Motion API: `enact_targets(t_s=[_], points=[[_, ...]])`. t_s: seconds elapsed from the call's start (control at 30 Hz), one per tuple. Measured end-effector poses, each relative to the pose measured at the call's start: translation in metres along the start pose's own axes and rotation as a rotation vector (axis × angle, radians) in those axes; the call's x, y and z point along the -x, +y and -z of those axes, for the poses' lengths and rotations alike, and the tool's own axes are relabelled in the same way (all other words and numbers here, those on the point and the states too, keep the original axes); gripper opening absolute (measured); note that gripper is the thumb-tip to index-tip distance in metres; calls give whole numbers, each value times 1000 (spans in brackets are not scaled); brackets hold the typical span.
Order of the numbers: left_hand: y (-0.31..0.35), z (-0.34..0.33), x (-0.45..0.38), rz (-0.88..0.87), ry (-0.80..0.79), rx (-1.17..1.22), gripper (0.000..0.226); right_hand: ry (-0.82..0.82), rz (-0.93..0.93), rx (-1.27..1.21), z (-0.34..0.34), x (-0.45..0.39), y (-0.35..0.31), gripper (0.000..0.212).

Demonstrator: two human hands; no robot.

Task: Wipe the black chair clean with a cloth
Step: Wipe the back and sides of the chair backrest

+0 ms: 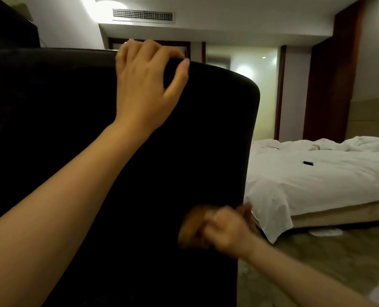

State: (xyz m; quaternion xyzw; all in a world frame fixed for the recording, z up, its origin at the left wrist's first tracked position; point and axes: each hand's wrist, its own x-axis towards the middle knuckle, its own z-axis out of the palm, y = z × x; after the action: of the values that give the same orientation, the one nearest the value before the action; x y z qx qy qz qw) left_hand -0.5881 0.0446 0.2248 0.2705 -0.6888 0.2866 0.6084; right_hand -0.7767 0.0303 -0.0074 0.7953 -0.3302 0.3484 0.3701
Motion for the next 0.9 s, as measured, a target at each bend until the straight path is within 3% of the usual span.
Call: enact_targets(t_s=[0.07,0.13,0.27,0.33,0.43,0.5,0.57,0.6,0.67,0.7,0.73,0.8,0.83,0.9], points=[[-6,7,0,29,18,-1,42,-122,392,112,-22,46,-15,9],[-14,12,2,47,37,-5,43,-78,474,165,-24,46,-9,10],[-30,21,3,93,77,-14,43,455,313,212,28,-38,19,14],[-38,24,2,142,106,-7,44,552,159,230,55,-66,26,12],[-41,30,3,192,137,-2,46,472,-181,-42,57,-68,4,25],[-41,36,2,210,134,-21,46,341,25,-17,31,-38,-23,25],[-34,43,2,199,91,-60,47,61,282,98,3,1,-50,29],[-25,44,3,159,48,-77,47,-105,304,150,-6,13,-60,42],[1,37,8,17,-74,-137,48,-240,257,254,-17,20,-75,71],[14,29,10,-50,-130,-177,49,-229,221,257,-21,19,-77,72],[27,22,11,-82,-182,-203,51,-245,200,224,-20,16,-79,61],[39,11,11,-59,-240,-259,56,-160,309,115,-27,16,-77,25],[38,9,10,-57,-240,-290,58,-91,338,111,-29,14,-77,18],[33,11,10,-71,-223,-320,62,-20,319,90,-31,11,-79,21]])
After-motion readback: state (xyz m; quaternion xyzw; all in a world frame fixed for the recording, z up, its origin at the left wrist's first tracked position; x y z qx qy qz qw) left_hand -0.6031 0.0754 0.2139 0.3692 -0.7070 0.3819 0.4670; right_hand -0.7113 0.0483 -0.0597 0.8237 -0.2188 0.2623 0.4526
